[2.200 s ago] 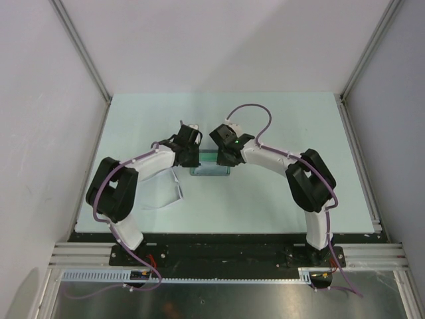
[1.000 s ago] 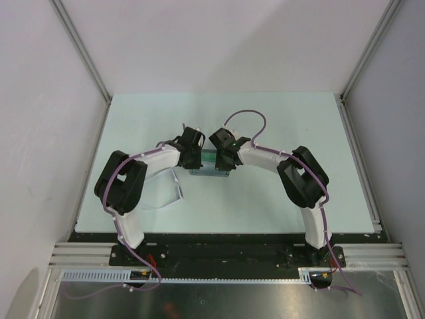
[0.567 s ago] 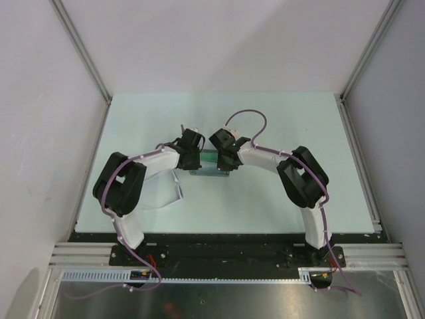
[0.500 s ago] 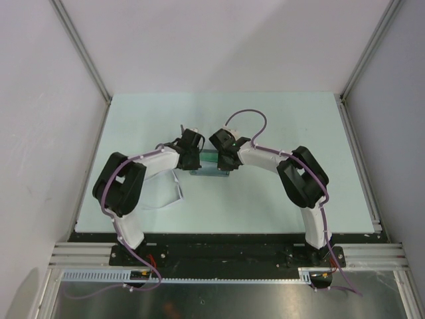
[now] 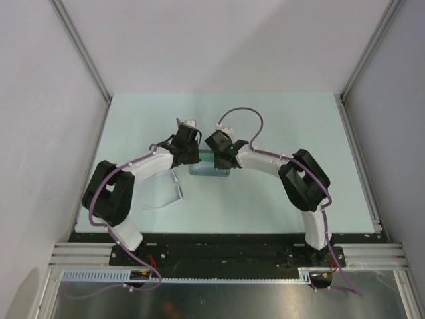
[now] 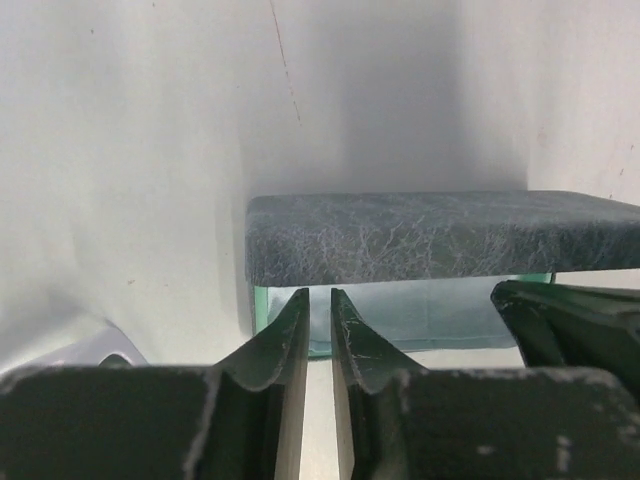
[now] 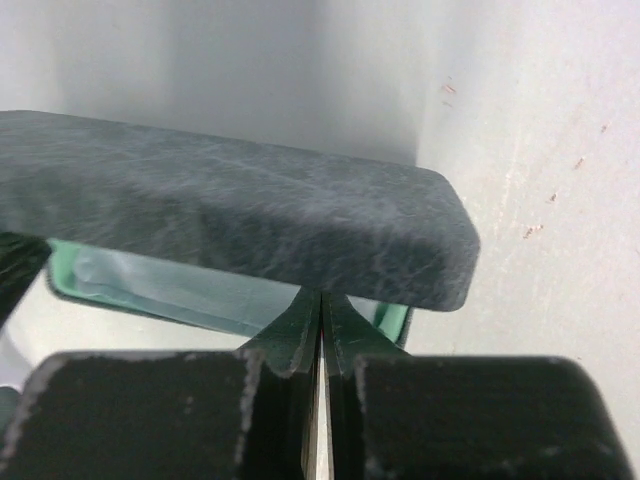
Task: Organize the sunglasses
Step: Smooth out the folded cleaning cloth near the sunglasses case.
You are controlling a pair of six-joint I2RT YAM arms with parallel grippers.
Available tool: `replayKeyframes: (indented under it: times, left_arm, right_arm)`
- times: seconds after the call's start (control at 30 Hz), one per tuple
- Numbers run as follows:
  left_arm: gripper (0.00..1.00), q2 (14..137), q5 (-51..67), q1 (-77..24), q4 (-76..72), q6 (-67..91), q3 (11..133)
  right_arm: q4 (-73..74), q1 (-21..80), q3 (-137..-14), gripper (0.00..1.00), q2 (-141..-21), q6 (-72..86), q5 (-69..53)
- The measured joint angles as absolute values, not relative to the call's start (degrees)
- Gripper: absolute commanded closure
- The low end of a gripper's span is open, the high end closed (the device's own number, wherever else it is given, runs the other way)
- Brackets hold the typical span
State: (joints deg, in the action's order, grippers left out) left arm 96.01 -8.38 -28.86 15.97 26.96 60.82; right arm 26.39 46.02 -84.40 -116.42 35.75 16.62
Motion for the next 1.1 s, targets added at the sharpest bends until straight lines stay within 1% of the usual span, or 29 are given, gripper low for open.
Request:
replayKeyframes:
  times: [0.13,0.27,0.53,0.87,1.1]
  left_arm:
    - [0.89,96.1,-8.4,-28.9,15.2,27.0,60.9]
    - [0.91,96.7,-7.9,-28.9,13.3,27.0,60.8]
    - [1.00,97.5,-6.8,-29.5,6.9,27.2,57.4]
    - [1.00,97.6,-6.9,-29.5,-1.0,28.5,50.0]
    - [1.00,97.6,-7.1,-29.6,-3.7,28.5,49.5]
  right_arm:
    - [23.8,46.8,-84.2,0.97,-115.3,34.3,16.7]
    - [21.8,47.0,-84.2,0.97,-115.2,33.5,16.7]
    - [19.6,47.0,-83.9,0.98,-115.2,32.6,17.2]
    - [16.4,47.4,-82.3,1.00,-115.4,31.1,17.8]
    - [14.7,47.9,-82.0,1.00,-115.8,30.0,17.7]
